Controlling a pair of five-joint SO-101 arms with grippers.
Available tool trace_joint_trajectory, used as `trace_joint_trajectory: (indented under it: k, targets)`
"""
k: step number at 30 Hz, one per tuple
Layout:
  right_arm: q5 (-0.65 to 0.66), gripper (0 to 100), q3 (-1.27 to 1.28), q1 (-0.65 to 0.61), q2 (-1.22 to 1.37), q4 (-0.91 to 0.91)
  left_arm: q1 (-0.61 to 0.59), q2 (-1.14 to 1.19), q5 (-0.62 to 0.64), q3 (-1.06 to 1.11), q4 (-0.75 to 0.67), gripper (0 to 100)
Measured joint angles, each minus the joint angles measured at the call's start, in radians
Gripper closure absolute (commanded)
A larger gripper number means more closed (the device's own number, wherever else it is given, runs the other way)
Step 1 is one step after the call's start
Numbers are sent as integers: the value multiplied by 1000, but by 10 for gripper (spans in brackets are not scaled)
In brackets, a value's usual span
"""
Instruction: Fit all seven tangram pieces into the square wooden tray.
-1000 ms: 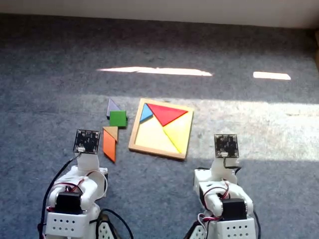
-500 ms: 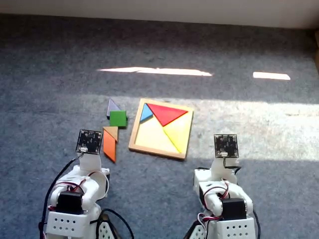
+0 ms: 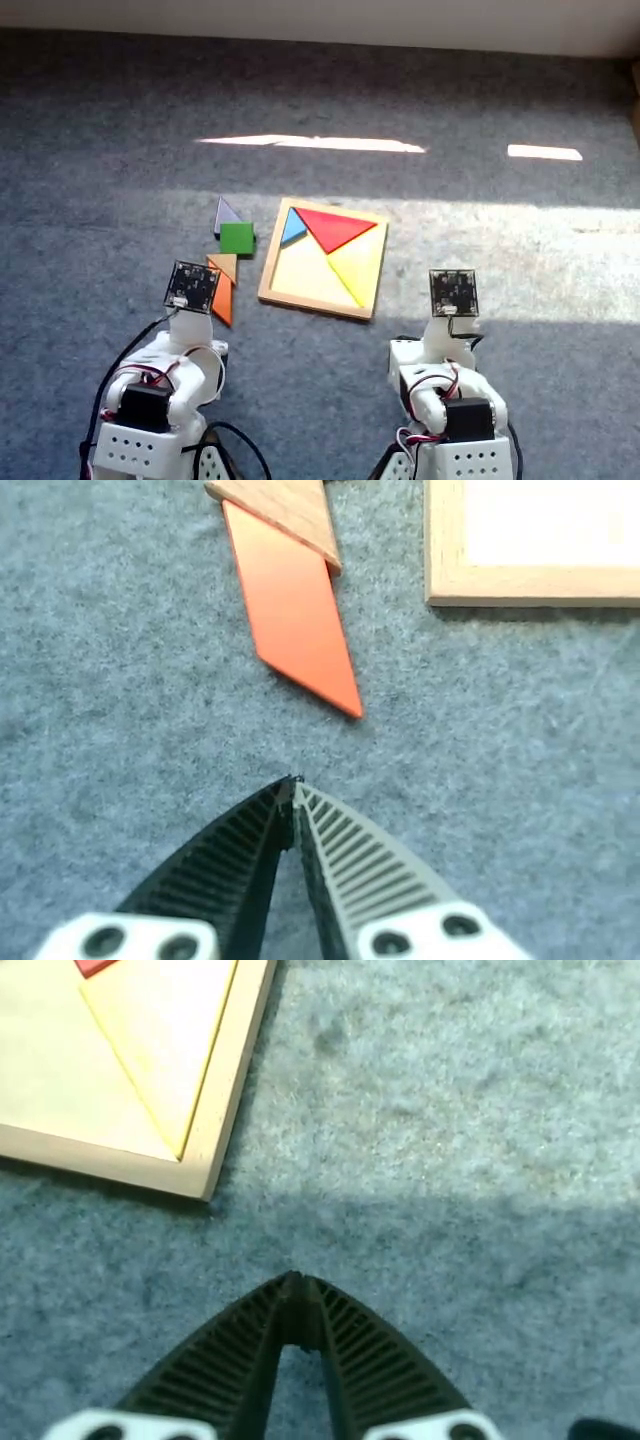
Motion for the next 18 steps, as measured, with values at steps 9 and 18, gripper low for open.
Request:
trace_joint_trajectory:
  k: [9,18]
  targets:
    - [0,993,0,0,0,0,-130,0,-109,-157,3,992]
    - [0,993,0,0,0,0,-334,0,-551,-328,-91,992]
